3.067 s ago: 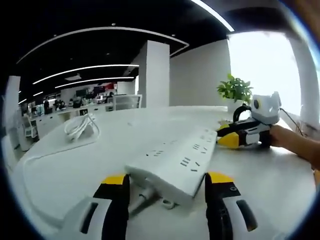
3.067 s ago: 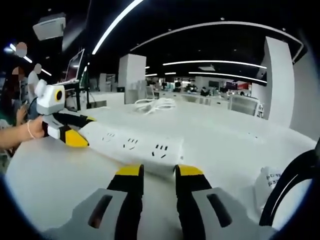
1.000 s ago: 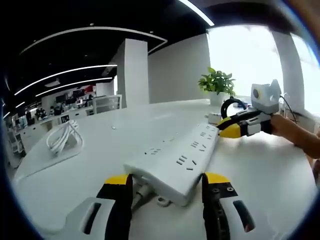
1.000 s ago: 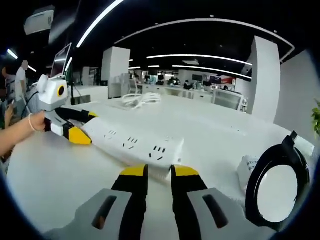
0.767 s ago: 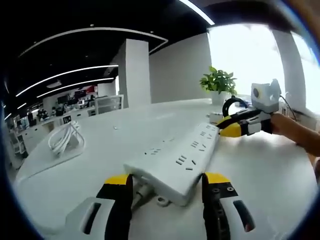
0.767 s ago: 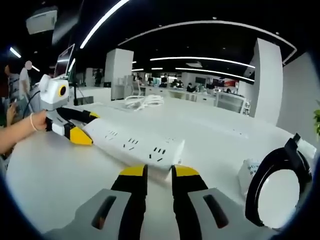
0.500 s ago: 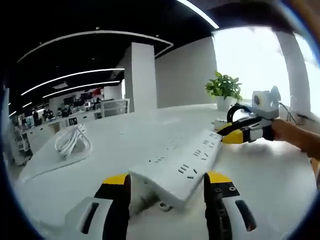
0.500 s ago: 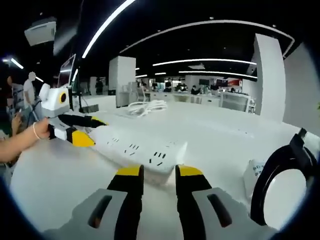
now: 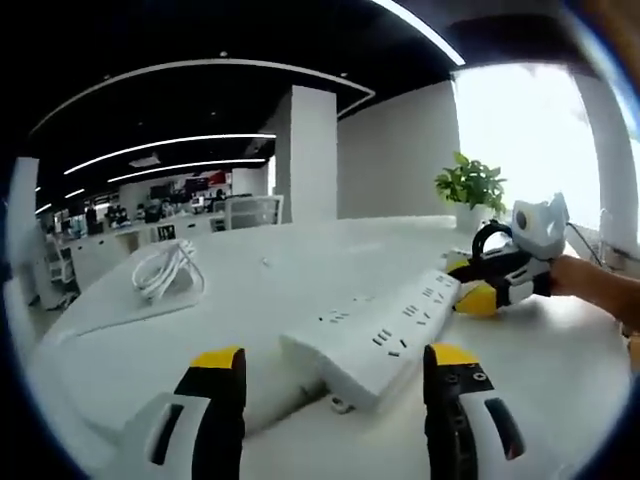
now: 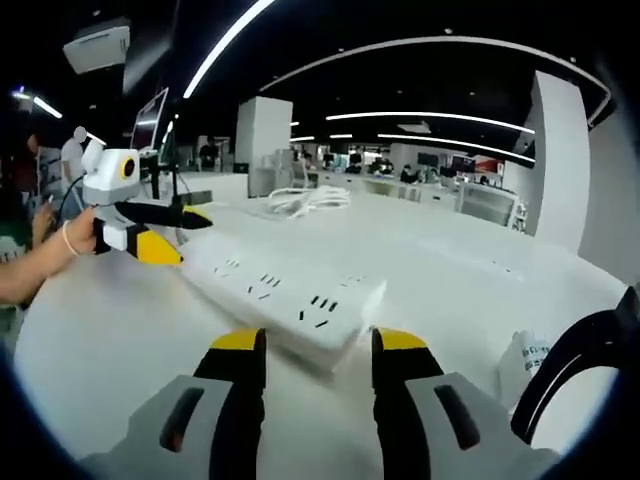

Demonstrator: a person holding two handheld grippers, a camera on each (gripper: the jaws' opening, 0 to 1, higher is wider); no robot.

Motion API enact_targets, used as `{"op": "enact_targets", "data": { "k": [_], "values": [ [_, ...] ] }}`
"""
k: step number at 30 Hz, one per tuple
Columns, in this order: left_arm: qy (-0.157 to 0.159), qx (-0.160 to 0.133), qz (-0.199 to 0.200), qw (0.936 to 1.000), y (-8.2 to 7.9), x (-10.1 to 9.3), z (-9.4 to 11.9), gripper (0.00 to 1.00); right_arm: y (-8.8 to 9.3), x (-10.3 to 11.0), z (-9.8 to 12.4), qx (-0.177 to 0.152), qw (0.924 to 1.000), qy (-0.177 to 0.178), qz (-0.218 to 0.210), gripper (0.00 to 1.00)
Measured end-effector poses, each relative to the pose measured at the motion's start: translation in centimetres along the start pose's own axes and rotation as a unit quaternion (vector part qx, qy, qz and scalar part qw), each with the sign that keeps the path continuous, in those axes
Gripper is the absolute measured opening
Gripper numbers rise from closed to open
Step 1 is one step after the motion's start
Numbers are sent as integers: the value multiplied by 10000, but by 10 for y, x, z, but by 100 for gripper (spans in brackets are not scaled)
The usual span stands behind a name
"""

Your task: Straighten the power strip on the desk, plug the charger into it

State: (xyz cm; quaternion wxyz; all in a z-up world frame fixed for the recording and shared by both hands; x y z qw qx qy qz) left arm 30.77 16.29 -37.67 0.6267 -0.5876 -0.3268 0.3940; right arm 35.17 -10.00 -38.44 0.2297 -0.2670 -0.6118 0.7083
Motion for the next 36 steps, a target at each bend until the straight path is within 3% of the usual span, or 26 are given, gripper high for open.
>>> {"op": "enact_targets", "data": {
  "k": [4, 6, 8, 12, 32, 35, 36],
  "values": [
    [-4, 56, 40, 10000, 3, -2, 0, 70, 2, -2, -1, -33, 9999, -64, -115, 40],
    [-47, 147, -16, 9999, 6, -1, 1, 64, 2, 0, -2, -43, 9998, -120, -174, 37],
    [129, 140, 218, 9996, 7, -6, -1, 55, 2, -1, -3, -39, 9998, -97, -169, 36],
    [311, 132, 127, 9993, 7, -12, 0, 44, 3, 0, -3, -30, 9998, -85, -193, 36],
    [420, 115, 327, 9985, 8, -5, -3, 43, 3, 1, -1, 2, 9996, 31, -282, 32],
    [474, 39, 758, 9960, 6, 0, -3, 38, 4, 2, 1, -21, 9995, 76, -308, 31],
    [358, -10, 930, 9950, 4, 4, -3, 34, 4, 1, 2, -23, 9995, 82, -317, 31]
  ]
}}
Point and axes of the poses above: the point that each gripper's makers call its tool centre point, and the gripper's own axes: z roughly backward along the fingers, x roughly to its left, y roughly out of its underside, the point moved 8 cm from there along z, roughly backward along the fingers, and after that the axes turned 12 degrees about -x, right-handed, at the moved point
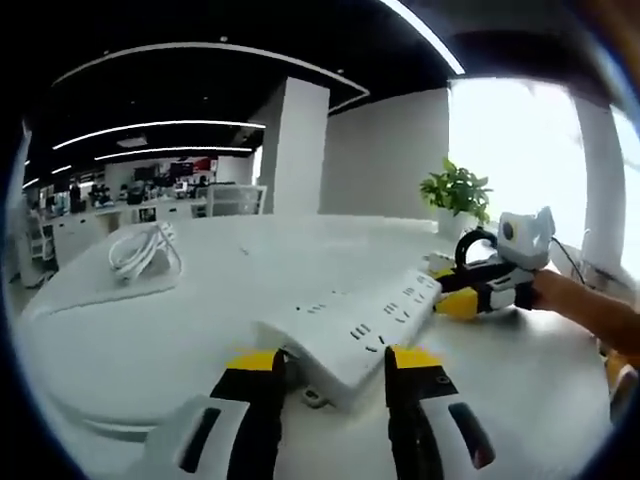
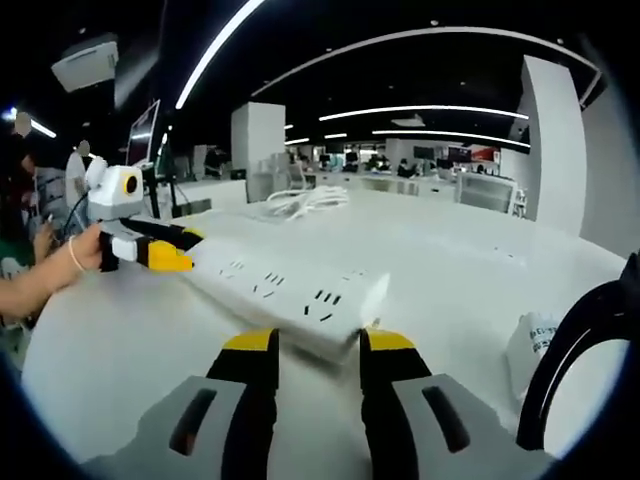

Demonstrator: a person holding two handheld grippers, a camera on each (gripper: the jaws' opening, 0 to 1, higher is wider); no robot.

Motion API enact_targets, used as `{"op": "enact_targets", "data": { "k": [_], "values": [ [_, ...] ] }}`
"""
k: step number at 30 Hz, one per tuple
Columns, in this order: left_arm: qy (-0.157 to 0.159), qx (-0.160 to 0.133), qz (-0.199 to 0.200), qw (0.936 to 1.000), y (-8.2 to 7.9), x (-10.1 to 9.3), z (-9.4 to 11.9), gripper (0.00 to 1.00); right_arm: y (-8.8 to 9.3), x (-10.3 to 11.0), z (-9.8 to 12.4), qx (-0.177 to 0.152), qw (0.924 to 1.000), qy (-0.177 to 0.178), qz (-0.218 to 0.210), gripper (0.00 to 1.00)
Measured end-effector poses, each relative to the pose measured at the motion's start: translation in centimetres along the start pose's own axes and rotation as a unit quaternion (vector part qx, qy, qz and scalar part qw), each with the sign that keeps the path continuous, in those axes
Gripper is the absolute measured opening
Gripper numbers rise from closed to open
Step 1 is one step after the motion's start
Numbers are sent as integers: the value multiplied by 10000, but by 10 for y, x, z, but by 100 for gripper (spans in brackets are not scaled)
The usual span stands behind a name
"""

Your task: Straighten the power strip on the desk, plug the charger into it

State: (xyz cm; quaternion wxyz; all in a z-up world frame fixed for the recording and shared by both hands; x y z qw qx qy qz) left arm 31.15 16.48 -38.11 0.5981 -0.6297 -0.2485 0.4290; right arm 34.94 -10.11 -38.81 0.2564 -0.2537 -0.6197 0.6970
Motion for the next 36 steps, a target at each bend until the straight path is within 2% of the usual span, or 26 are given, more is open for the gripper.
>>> {"op": "enact_targets", "data": {
  "k": [1, 3, 7, 12, 13, 14, 19, 22, 23, 25, 28, 31, 36],
  "values": [
    [1, -24, -70, 10000, -3, 5, 1, 29, 0, 0, 1, -1, 10000, 0, -2, 31],
    [35, 4, -71, 10000, -3, 4, 0, 28, 0, 1, 2, 10, 10000, -7, -4, 30],
    [119, 148, -480, 9987, -3, -4, -1, 37, -1, 0, 3, 18, 10000, -14, -2, 29],
    [253, 288, -714, 9967, -5, -6, 1, 43, -2, -2, 5, 14, 10000, -24, 37, 26],
    [211, 491, -850, 9949, -3, -6, 2, 44, -2, -2, 6, 13, 10000, -27, 44, 26],
    [215, 398, -1108, 9928, -3, -7, 1, 44, -2, -3, 7, 8, 10000, -30, 41, 25],
    [161, 498, -1193, 9915, -1, -14, 4, 46, -3, -2, 7, -33, 9999, -88, 45, 27],
    [142, 514, -1169, 9917, 1, -16, 4, 53, -3, 0, 5, -48, 9998, -164, 143, 34],
    [107, 534, -1202, 9913, 3, -16, 4, 59, -4, 1, 3, -43, 9995, -156, 257, 36],
    [54, 674, -1320, 9889, 7, -15, 3, 66, -4, 2, 2, -39, 9992, -184, 364, 39],
    [50, 644, -1372, 9884, 7, -15, 2, 64, -2, 1, 0, -21, 9990, -195, 408, 37],
    [46, 615, -1361, 9888, 5, -14, 0, 53, -1, 0, 0, 13, 9992, -129, 385, 31],
    [99, 651, -1330, 9889, 4, -11, -2, 52, -1, 0, 2, 6, 9997, -118, 218, 30]
  ]
}}
Point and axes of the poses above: the point that each gripper's makers call its tool centre point, and the gripper's own axes: z roughly backward along the fingers, x roughly to its left, y roughly out of its underside, the point moved 8 cm from there along z, roughly backward along the fingers, and after that the axes turned 12 degrees about -x, right-handed, at the moved point
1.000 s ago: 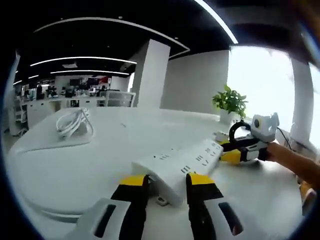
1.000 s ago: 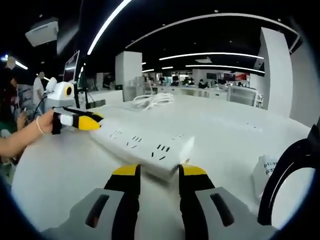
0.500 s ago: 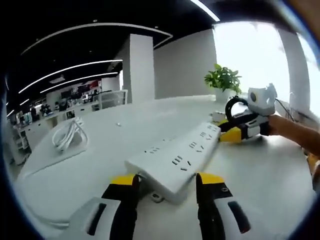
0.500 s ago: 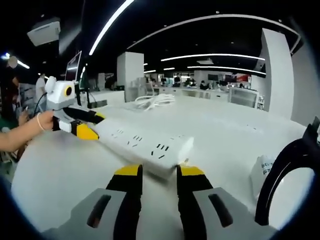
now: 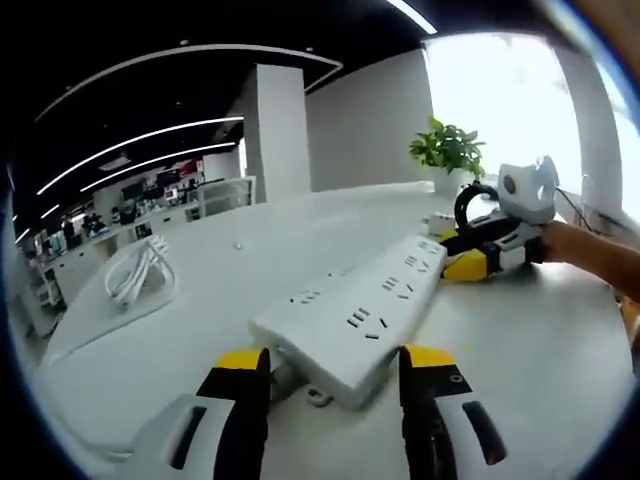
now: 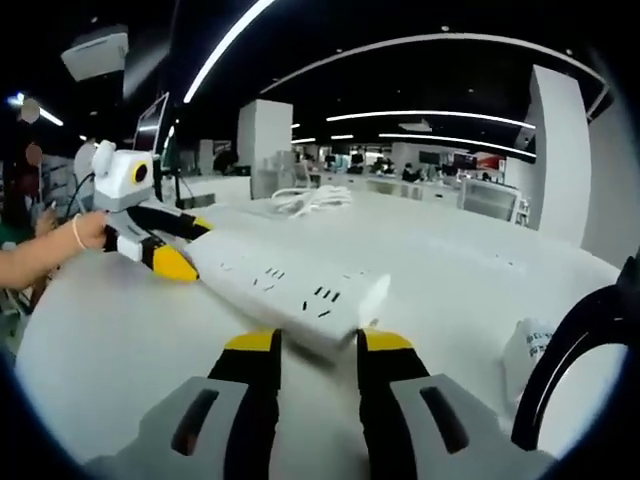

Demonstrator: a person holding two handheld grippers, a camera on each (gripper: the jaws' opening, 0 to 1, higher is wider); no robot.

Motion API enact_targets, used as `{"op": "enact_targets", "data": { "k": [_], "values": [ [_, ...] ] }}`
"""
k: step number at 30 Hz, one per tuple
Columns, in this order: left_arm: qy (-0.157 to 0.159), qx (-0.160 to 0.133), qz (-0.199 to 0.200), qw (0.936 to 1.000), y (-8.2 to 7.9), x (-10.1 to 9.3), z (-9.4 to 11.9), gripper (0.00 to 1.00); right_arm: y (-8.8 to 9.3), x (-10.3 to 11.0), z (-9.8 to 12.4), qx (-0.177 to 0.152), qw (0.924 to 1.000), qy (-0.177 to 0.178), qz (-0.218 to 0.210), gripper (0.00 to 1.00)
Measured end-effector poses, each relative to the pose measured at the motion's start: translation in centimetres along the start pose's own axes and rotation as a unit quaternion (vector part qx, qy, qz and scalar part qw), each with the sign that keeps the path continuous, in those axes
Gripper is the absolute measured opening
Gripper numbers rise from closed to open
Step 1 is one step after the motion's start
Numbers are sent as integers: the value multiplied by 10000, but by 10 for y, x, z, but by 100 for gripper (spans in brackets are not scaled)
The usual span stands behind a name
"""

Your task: Straighten the power strip on the desk, plug the charger into it

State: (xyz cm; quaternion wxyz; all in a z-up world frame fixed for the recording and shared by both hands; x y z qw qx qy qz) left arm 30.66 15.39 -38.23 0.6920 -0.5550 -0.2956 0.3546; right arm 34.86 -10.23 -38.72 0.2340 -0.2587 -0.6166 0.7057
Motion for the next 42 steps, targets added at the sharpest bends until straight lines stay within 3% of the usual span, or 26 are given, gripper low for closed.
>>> {"op": "enact_targets", "data": {
  "k": [16, 20, 42],
  "values": [
    [194, 126, -68, 9997, -2, 7, -9, 51, -2, 4, -1, 148, 9996, 223, 72, 29],
    [275, 264, -320, 9988, -1, 9, -10, 50, -2, 7, 0, 174, 9994, 285, 78, 28],
    [570, 404, -336, 9970, -3, 15, -14, 50, -4, 19, 7, 357, 9977, 544, 176, 26]
  ]
}}
Point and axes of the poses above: the point that each gripper's makers call its tool centre point, and the gripper's own axes: z roughly backward along the fingers, x roughly to its left, y roughly out of its underside, the point moved 8 cm from there along z, roughly backward along the fingers, and after that the axes turned 12 degrees about -x, right-handed, at the moved point
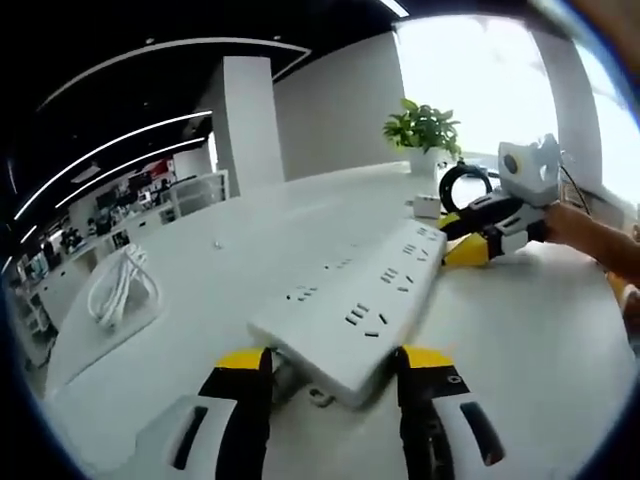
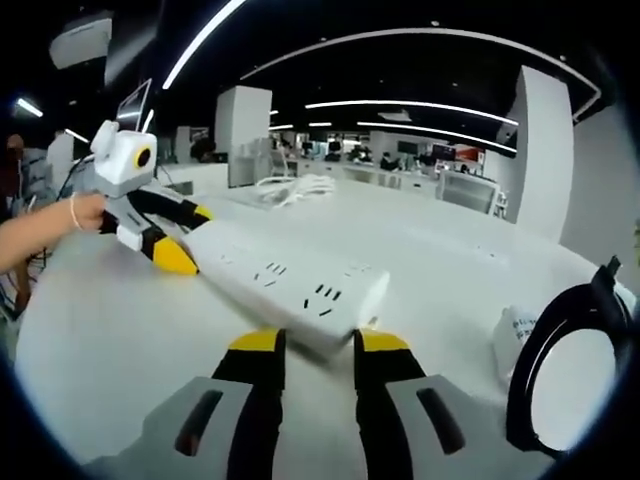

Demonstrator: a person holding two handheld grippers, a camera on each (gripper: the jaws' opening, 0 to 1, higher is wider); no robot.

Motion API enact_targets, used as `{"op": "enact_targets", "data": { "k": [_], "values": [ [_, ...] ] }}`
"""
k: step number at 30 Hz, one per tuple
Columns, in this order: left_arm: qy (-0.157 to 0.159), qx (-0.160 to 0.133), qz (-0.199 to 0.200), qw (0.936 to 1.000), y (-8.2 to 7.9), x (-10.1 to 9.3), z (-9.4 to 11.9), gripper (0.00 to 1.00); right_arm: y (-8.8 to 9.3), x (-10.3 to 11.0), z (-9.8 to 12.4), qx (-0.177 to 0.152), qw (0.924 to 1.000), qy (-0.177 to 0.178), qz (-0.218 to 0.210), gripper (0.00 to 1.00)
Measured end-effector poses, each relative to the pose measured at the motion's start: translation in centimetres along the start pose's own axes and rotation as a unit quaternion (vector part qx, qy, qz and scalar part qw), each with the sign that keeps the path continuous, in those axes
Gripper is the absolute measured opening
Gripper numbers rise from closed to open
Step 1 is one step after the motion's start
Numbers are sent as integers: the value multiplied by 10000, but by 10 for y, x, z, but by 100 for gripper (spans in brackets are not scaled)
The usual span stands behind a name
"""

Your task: Straighten the power strip on the desk, plug the charger into it

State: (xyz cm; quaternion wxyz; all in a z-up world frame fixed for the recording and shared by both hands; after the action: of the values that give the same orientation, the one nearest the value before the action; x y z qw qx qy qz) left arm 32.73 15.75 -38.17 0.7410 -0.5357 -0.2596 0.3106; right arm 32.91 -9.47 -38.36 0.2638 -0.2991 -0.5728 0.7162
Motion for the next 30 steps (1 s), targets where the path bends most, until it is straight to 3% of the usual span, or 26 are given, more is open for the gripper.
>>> {"op": "enact_targets", "data": {
  "k": [30],
  "values": [
    [104, -76, -38, 9999, -1, 4, -5, 53, 0, 2, 6, 45, 10000, 10, 21, 24]
  ]
}}
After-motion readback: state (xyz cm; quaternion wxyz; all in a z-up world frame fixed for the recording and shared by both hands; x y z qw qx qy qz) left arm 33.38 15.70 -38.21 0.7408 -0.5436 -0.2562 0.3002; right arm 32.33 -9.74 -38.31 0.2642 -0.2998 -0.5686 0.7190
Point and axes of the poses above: the point that each gripper's makers call its tool centre point, and the gripper's own axes: z roughly backward along the fingers, x roughly to its left, y roughly out of its underside, the point moved 8 cm from there along z, roughly backward along the fingers, and after that the axes turned 12 degrees about -x, right-handed, at the moved point
